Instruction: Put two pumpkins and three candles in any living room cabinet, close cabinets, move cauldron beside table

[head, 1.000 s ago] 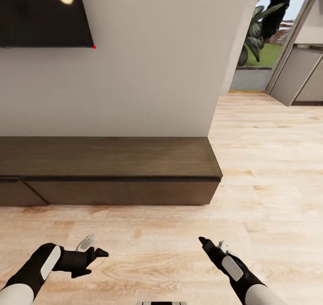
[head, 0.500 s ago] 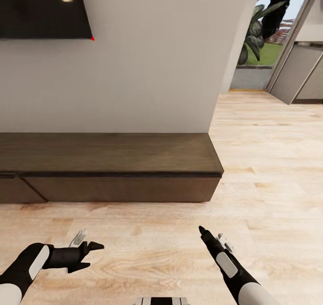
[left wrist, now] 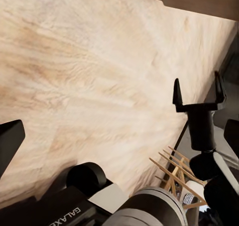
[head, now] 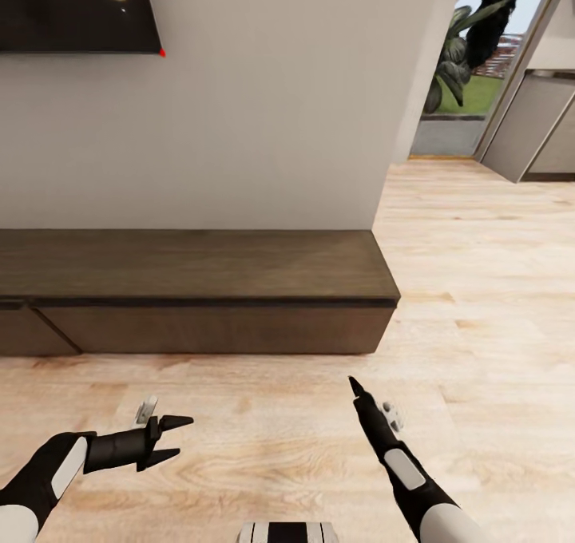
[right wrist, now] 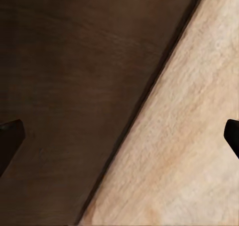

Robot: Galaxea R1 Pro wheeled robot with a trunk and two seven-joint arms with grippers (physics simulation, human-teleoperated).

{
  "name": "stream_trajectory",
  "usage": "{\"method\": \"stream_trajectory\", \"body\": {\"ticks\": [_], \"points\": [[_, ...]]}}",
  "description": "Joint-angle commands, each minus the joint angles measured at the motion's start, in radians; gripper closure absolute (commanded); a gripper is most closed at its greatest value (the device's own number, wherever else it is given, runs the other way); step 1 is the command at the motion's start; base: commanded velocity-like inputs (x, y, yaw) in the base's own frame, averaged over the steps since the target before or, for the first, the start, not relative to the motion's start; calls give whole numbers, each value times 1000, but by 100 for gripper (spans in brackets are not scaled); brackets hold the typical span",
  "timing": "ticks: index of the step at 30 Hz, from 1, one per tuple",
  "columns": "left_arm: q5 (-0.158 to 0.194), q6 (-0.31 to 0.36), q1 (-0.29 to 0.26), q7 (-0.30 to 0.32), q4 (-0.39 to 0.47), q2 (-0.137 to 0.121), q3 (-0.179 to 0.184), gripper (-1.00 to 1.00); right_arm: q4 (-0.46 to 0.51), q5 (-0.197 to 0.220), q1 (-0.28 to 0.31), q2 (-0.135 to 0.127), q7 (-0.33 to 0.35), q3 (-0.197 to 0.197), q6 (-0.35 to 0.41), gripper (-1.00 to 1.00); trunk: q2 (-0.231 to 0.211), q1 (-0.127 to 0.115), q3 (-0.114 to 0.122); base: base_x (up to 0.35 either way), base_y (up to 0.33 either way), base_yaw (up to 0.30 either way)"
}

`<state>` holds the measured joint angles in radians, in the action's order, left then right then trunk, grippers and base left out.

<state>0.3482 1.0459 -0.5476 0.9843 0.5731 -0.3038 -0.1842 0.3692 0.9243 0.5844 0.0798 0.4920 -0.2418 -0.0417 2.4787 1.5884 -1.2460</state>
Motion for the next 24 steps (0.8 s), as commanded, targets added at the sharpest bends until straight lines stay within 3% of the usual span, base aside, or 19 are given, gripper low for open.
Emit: {"method": "stream_trajectory", "body": {"ticks": [1,4,5,7,9,11,15,20,24], "points": [[1,0,0,2,0,0,0,-100,-1,43,0,15,11,-5,2,-100,7,4,-3,0,0,0],[1,0,0,5,-3,0,0,-100,3,178,0,36,66,-8,6,-100,21,12,-13,0,0,0],[1,0,0,6,-3,0,0,-100,4,193,0,37,86,-7,6,-100,22,12,-17,0,0,0],[1,0,0,6,-4,1,1,-100,6,228,0,40,193,-4,4,-100,22,13,-25,0,0,0],[1,0,0,7,-4,1,1,-100,5,240,0,42,276,1,-1,-100,23,14,-33,0,0,0],[2,0,0,7,-4,1,2,-100,7,246,0,43,316,1,-4,-100,23,15,-40,0,0,0],[2,0,0,8,-4,2,3,-100,-2,265,0,40,342,-9,15,-100,24,17,-56,0,0,0],[2,0,0,18,-4,2,3,-100,-3,270,-1,38,382,-12,106,-100,25,19,-75,0,0,0],[2,0,0,46,-4,3,5,-100,-4,271,-1,18,388,-11,130,-100,26,21,-91,0,0,0]]}}
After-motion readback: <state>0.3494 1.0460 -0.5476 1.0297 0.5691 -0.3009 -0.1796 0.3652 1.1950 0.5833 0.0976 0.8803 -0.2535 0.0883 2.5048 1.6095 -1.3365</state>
